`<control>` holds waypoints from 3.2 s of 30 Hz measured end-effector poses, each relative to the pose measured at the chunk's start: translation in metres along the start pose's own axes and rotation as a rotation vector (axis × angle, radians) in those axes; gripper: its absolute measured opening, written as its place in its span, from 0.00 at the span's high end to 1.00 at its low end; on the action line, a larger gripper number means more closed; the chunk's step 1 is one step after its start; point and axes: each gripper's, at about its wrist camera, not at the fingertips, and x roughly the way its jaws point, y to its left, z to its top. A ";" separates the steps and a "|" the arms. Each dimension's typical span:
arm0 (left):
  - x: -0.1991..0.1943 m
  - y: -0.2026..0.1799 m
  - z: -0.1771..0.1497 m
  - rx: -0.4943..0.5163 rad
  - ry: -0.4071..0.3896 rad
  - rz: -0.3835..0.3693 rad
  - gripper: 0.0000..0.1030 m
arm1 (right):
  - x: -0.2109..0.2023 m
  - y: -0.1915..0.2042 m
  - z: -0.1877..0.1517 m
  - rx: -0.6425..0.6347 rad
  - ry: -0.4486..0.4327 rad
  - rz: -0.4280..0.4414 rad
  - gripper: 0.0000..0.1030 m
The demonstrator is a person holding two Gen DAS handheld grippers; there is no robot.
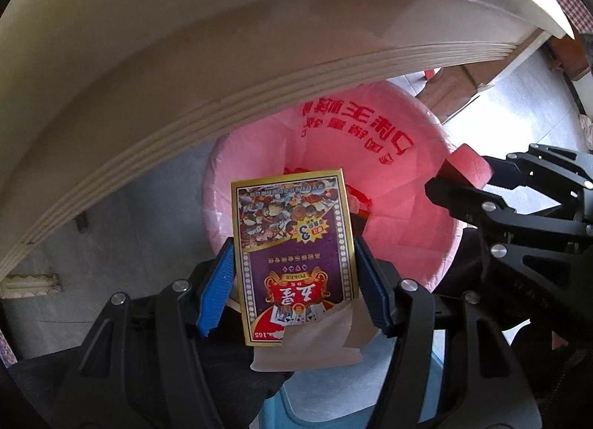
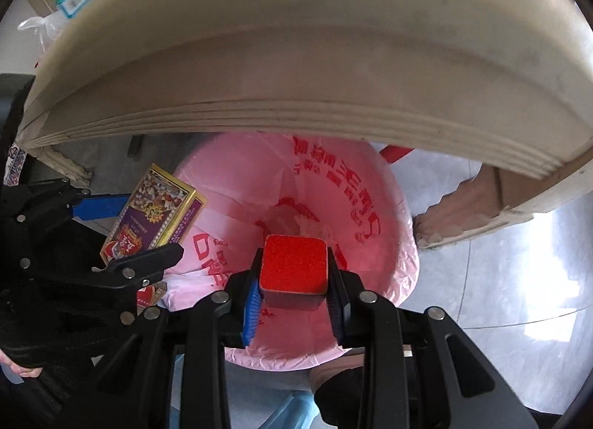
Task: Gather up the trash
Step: 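Open both tools to drop the card box and red cube into the bin, then raise both tools back over the table, then grasp the clear plastic bag with the left tool while the right tool grasps the white-blue box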
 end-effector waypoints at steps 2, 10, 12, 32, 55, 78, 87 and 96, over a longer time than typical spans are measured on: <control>0.002 0.001 0.001 -0.002 0.000 0.017 0.40 | 0.004 -0.001 0.001 0.001 0.010 0.008 0.71; 0.004 -0.005 -0.001 0.044 -0.008 0.031 0.40 | 0.011 0.000 0.001 -0.020 0.019 0.022 0.68; 0.004 -0.008 -0.002 0.054 -0.006 0.032 0.31 | 0.009 0.000 0.002 -0.021 0.006 0.019 0.53; -0.004 -0.017 -0.010 0.096 -0.039 0.079 0.20 | 0.000 -0.014 0.002 0.043 -0.020 0.018 0.33; -0.104 -0.020 -0.027 0.105 -0.216 0.112 0.19 | -0.091 -0.005 -0.007 0.093 -0.195 0.029 0.33; -0.285 0.075 0.115 -0.150 -0.264 0.055 0.13 | -0.296 0.000 0.097 -0.105 -0.569 0.003 0.23; -0.268 0.077 0.175 -0.174 -0.211 0.048 0.13 | -0.287 0.003 0.142 -0.178 -0.562 -0.011 0.23; -0.226 0.081 0.207 -0.173 -0.139 0.069 0.13 | -0.254 0.004 0.171 -0.219 -0.512 0.014 0.23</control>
